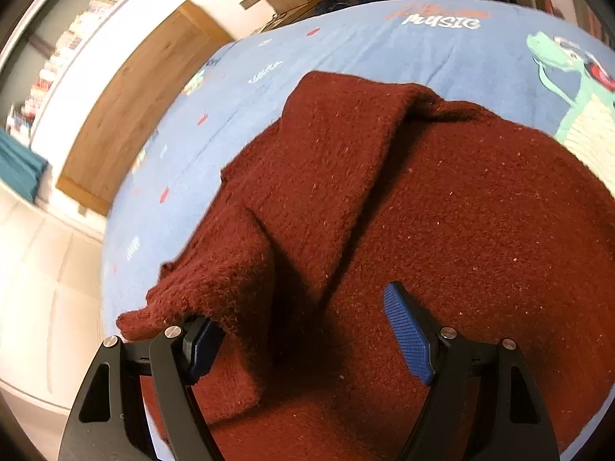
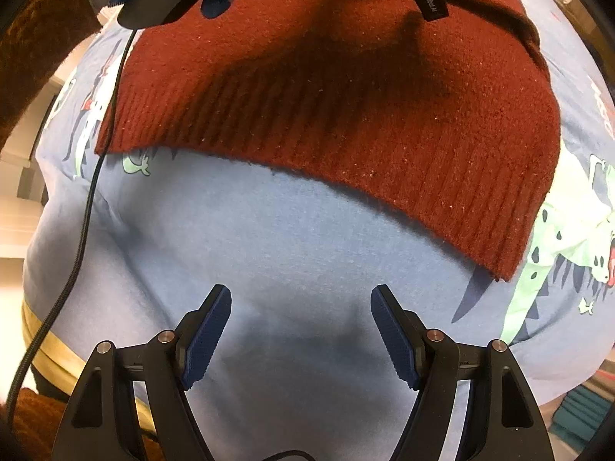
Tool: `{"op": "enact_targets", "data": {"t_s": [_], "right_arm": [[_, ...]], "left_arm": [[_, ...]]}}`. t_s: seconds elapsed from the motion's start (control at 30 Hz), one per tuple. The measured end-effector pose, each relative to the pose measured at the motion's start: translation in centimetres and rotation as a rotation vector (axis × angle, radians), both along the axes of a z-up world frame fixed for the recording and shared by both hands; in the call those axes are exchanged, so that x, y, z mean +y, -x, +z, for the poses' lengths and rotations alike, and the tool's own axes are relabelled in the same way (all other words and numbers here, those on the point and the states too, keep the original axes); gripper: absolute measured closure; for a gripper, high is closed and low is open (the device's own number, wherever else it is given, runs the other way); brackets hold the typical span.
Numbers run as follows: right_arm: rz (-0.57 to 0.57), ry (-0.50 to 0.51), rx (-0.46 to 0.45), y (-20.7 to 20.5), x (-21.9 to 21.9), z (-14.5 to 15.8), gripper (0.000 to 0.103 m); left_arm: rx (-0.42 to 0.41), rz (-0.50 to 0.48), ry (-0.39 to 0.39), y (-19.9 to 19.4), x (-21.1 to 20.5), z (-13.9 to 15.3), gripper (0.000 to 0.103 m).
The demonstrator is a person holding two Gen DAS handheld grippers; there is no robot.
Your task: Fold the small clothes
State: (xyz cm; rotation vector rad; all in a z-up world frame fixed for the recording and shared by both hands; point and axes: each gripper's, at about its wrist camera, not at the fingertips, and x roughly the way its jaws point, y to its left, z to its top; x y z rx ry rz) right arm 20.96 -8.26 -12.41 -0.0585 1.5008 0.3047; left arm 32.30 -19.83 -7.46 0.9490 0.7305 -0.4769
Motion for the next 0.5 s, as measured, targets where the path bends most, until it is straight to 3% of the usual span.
{"op": "enact_targets", "data": {"t_s": [0.23, 0.33, 0.4, 0.5], "right_arm": [[0.013, 0.019, -0.015, 0.3, 0.8, 0.4, 0.026], [0.020, 0.027, -0.015, 0.2, 0.9, 0.5, 0.026], [0.024, 0.030, -0.023, 0.2, 1.1, 0.7, 0.026], [0.025, 0.038, -0.034, 0.4, 1.3, 0.9, 0.026]], "left_arm": [[-0.247, -0.134, -0.219, 2.8, -1.8, -2.3, 0.029], [-0.350, -0.170, -0.319, 3.8, -1.9, -3.9, 0.021], [-0.365, -0.166, -0.310, 4.1, -1.8, -4.0, 0.015], [-0.290, -0.112, -0.206, 3.7, -1.4, -2.7, 0.012]]}}
